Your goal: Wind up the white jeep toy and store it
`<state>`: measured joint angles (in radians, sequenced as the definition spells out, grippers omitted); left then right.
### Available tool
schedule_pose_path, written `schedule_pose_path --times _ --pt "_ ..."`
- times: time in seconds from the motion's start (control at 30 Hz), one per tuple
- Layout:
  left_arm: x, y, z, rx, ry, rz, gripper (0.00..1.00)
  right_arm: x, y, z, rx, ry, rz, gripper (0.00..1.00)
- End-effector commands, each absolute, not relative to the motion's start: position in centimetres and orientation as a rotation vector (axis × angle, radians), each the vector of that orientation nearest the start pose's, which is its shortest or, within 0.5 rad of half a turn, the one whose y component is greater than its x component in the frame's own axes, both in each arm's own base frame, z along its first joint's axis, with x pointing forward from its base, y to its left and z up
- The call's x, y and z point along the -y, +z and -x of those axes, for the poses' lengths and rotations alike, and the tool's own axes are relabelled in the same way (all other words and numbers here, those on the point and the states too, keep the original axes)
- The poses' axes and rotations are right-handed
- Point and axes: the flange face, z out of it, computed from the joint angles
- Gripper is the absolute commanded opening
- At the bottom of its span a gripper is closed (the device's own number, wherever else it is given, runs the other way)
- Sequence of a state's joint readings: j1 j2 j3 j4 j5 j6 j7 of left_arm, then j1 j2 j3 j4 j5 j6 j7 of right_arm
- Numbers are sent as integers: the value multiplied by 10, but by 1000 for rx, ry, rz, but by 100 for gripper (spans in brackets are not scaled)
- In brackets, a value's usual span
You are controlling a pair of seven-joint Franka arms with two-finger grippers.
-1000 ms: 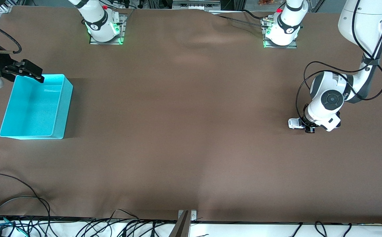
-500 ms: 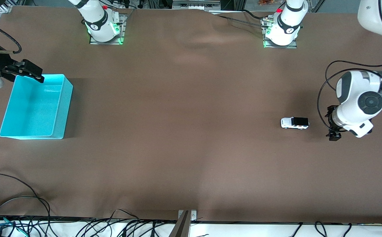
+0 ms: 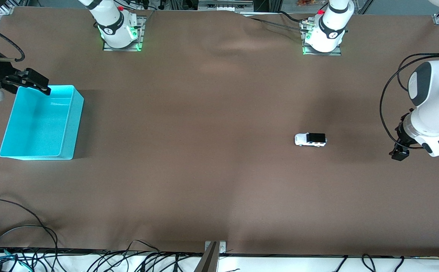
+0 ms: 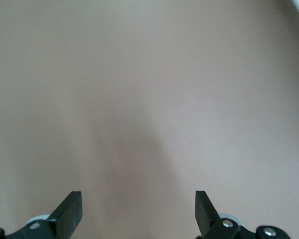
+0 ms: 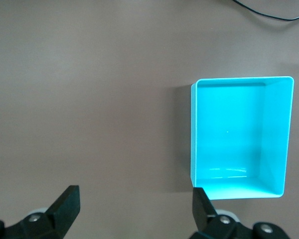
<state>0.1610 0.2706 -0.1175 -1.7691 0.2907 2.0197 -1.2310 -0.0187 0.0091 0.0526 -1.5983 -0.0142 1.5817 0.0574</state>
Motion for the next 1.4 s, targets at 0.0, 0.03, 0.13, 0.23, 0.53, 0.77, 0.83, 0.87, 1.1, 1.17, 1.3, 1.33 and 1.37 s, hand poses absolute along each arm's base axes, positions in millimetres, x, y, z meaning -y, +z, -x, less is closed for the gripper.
schedule_pose_path --times 0.0,0.03,0.13,0.23,0.53,0.77,0.83,0.87,1.1,1.17,1.3,1.33,1.37 --pt "-37 447 -641 1357 -164 2629 100 -16 612 -559 -16 35 3172 100" --pt "-37 452 -642 1306 -162 2650 100 -16 612 -559 -16 35 3172 100" --pt "-37 469 -645 1158 -164 2714 100 -16 612 -559 -16 34 3174 100" --pt "-35 486 -647 996 -144 2771 100 -16 612 -559 -16 34 3174 100" --pt "-26 521 -644 697 -56 2899 100 -16 612 -559 -16 35 3172 100" --pt "-28 572 -642 505 -52 3030 100 -16 612 -559 -14 35 3172 100" --pt "-25 576 -642 444 -59 3052 100 -16 612 -559 -16 35 3172 100" --pt "-23 577 -642 430 -57 3062 100 -16 612 -559 -16 34 3174 100" --pt "-7 592 -641 395 -79 3109 100 -16 612 -559 -16 35 3172 100" --pt "6 606 -636 358 -116 3114 100 -16 612 -559 -16 34 3174 100" --pt "21 612 -632 318 -131 3130 100 -16 612 -559 -16 35 3172 100" --pt "23 613 -632 314 -133 3134 100 -16 612 -559 -16 35 3172 100" --pt "24 617 -630 314 -139 3135 100 -16 612 -559 -16 35 3172 100"
